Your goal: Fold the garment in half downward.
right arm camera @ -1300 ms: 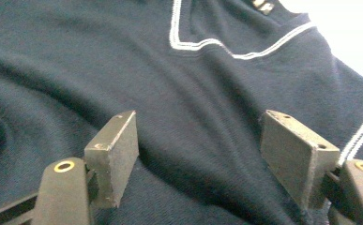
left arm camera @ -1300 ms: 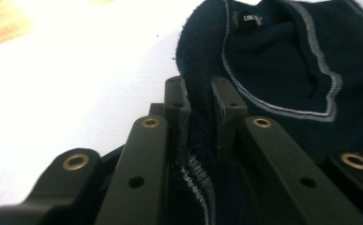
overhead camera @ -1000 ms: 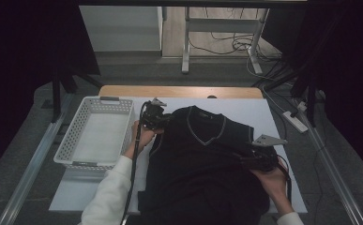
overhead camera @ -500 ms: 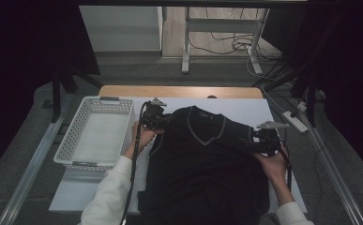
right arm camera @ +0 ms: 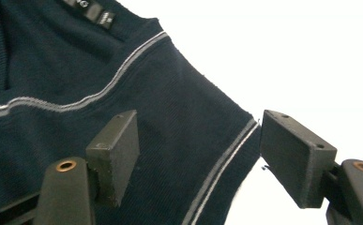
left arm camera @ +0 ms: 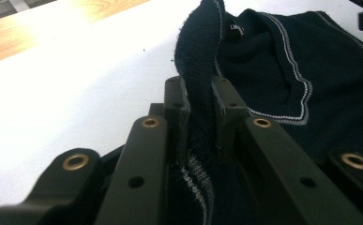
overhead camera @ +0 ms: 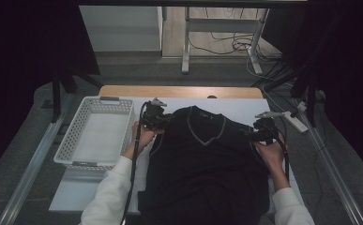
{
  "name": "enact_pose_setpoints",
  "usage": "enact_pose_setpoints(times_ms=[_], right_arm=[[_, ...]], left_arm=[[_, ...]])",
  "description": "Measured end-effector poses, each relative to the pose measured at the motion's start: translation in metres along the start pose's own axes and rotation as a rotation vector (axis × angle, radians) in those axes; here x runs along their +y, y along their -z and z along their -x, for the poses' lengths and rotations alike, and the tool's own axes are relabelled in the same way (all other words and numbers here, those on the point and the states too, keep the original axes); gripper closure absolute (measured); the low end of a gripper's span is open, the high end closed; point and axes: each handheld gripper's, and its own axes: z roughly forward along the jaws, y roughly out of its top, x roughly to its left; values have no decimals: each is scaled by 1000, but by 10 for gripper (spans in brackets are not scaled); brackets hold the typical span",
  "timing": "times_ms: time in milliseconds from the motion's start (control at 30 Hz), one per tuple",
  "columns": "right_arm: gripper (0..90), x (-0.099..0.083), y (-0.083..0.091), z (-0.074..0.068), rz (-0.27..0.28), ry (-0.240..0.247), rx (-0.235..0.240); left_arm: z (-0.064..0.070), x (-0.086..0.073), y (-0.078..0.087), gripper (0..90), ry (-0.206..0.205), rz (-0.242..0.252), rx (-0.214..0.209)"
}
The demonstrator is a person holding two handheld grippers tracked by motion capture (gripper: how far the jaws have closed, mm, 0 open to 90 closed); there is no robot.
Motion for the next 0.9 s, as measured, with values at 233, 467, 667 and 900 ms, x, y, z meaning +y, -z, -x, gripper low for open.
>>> enact_pose_setpoints(times_ms=[233, 467, 667, 900], right_arm=[[289, 5, -13, 7, -17, -4, -12], [287, 4, -24, 19, -37, -33, -27], [287, 2, -35, 30, -66, -42, -37], [287, 2, -44, 37, -77, -64, -19]], left_arm=[[0, -1, 2, 774, 5, 0, -5], [-1, -3, 3, 774, 7, 1, -5], [2, -3, 3, 774, 2, 3, -2], [1, -5, 3, 774, 2, -2, 0]])
